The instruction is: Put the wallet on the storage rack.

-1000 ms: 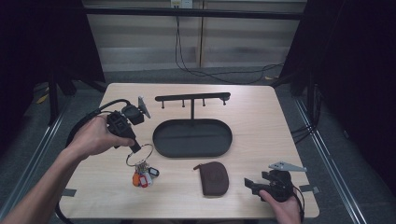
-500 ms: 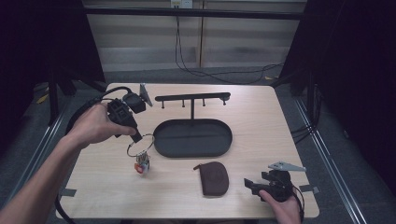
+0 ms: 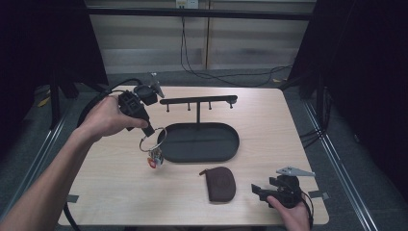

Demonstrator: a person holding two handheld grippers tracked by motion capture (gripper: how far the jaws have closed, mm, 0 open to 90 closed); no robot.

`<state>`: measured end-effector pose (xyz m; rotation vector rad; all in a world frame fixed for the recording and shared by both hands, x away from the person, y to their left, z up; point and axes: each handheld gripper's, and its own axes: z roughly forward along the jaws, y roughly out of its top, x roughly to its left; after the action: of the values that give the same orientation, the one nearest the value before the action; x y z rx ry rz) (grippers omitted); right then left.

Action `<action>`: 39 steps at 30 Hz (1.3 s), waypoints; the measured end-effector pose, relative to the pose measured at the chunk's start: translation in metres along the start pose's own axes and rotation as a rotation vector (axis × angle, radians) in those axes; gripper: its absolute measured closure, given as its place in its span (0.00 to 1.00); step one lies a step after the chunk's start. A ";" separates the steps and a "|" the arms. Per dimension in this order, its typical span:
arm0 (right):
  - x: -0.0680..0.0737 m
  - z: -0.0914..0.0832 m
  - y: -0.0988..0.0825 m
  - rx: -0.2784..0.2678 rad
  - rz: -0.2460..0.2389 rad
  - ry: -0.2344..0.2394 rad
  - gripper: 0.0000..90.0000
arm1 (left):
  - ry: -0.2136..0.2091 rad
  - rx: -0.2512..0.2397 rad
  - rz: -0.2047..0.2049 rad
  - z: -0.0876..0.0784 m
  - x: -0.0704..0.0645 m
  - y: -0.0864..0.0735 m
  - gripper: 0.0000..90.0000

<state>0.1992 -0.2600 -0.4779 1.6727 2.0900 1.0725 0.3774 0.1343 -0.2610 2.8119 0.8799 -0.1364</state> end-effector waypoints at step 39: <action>0.000 0.001 0.001 0.006 -0.009 0.016 0.21 | 0.056 0.028 -0.147 0.009 0.051 0.058 0.98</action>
<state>0.2004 -0.2597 -0.4782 1.6609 2.1110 1.0815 0.4523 0.1138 -0.2678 2.7875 1.1061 -0.0917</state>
